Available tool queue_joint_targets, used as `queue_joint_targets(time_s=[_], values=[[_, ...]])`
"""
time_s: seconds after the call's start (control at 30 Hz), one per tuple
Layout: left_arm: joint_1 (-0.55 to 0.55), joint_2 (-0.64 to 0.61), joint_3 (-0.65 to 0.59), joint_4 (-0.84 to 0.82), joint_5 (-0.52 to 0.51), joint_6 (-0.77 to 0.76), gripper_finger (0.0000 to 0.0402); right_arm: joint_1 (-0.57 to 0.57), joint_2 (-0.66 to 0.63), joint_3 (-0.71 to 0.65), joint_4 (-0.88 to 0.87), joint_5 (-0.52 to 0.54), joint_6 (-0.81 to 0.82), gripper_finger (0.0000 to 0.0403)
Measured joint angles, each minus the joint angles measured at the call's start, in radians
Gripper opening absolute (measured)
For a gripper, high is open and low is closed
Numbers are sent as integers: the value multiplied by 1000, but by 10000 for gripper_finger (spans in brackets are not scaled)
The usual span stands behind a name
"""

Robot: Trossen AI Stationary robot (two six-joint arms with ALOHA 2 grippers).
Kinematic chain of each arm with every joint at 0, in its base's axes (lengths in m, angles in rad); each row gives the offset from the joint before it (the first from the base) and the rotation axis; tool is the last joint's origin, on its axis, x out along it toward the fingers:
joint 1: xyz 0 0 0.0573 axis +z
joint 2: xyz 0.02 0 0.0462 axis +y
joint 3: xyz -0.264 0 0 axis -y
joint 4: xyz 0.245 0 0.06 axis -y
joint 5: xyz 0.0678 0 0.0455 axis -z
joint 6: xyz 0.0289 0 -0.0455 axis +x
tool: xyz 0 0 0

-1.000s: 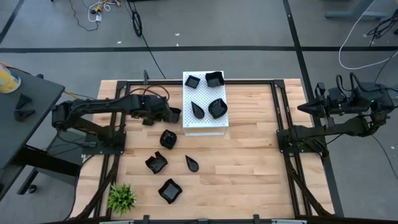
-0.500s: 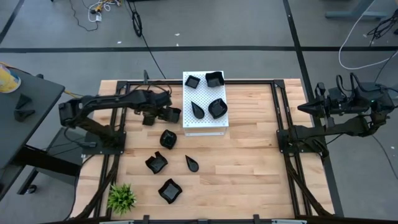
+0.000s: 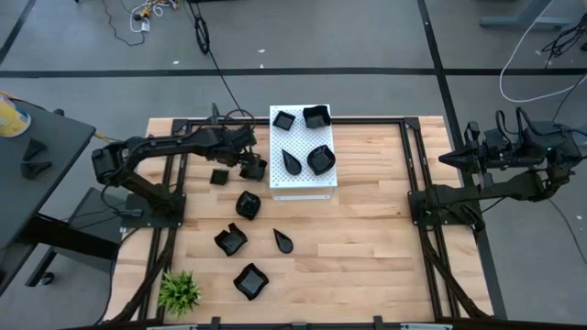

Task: Pick & Place Mini shaped plates
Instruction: Stack the distorted square plate on top of the distorted square plate on the shelf

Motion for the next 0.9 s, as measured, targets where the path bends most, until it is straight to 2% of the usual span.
queue_joint_targets(time_s=[0.3,0.9], values=[[98,7,0,12,106,64,223,0,0,0,0,0,0,19],[144,90,1,54,175,106,222,0,0,0,0,0,0,19]])
